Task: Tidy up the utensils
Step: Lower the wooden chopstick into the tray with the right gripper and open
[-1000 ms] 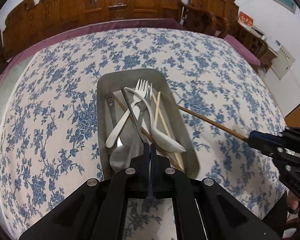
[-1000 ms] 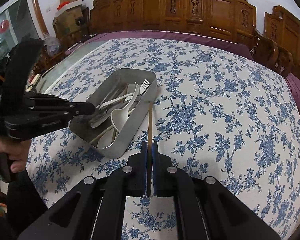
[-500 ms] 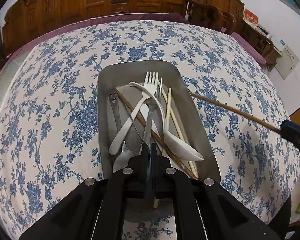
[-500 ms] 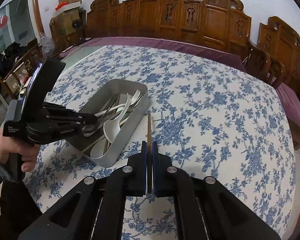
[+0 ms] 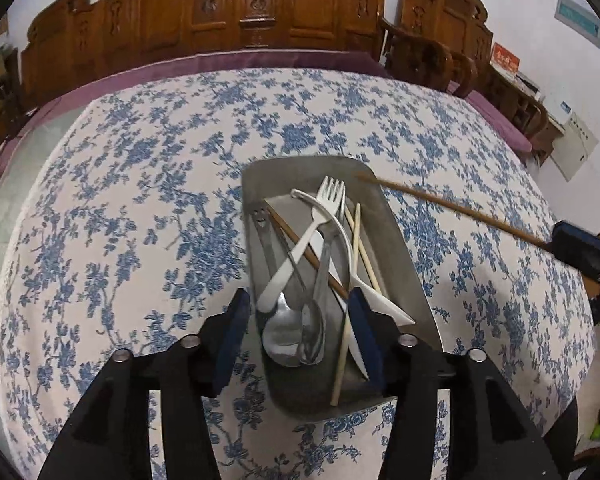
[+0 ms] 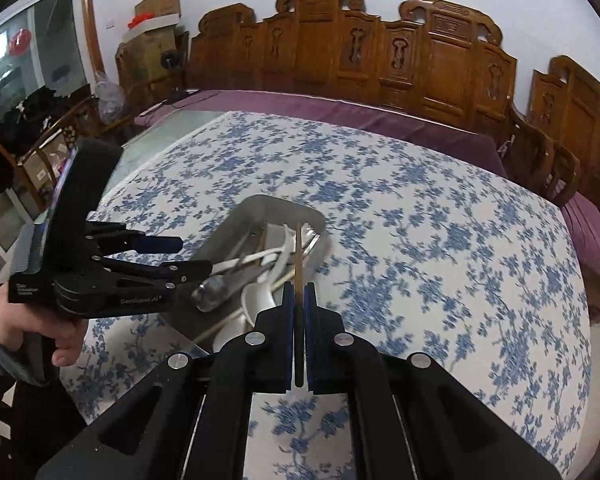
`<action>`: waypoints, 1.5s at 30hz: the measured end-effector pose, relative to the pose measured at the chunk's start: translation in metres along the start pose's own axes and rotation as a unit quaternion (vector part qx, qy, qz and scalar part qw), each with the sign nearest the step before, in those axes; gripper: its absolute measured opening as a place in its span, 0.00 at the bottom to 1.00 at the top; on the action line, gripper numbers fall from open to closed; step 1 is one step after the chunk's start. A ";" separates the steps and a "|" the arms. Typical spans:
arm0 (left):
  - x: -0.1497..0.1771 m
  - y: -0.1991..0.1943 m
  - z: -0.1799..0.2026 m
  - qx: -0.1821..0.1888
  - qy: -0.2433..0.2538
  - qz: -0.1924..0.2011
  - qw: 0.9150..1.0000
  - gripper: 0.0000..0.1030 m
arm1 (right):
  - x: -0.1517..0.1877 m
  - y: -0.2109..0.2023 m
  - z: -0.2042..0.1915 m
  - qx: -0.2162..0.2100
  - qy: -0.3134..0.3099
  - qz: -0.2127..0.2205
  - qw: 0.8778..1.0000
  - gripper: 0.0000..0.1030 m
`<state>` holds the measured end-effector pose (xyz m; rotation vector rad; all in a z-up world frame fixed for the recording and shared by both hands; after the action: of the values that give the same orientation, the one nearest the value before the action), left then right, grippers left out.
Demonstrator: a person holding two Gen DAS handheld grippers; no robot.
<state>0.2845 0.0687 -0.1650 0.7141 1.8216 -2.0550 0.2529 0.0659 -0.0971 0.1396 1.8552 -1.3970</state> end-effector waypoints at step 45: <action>0.021 -0.062 -0.043 -0.029 -0.025 0.044 0.998 0.70 | -0.016 0.093 -0.059 -0.082 0.032 -0.067 0.994 0.07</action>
<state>0.2414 0.1222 -0.1278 0.7094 1.7811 -1.9393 0.2807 0.1579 -0.1533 -0.0235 2.0549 -1.3364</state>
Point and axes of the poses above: each gripper's, at about its wrist camera, not at the fingertips, and y roughly the way its jaws point, z to its right, x to its underside, the point moved 1 cm from there along y, roughly the way its jaws point, and after that the axes turned 3 degrees about y, right-handed, at the moved point
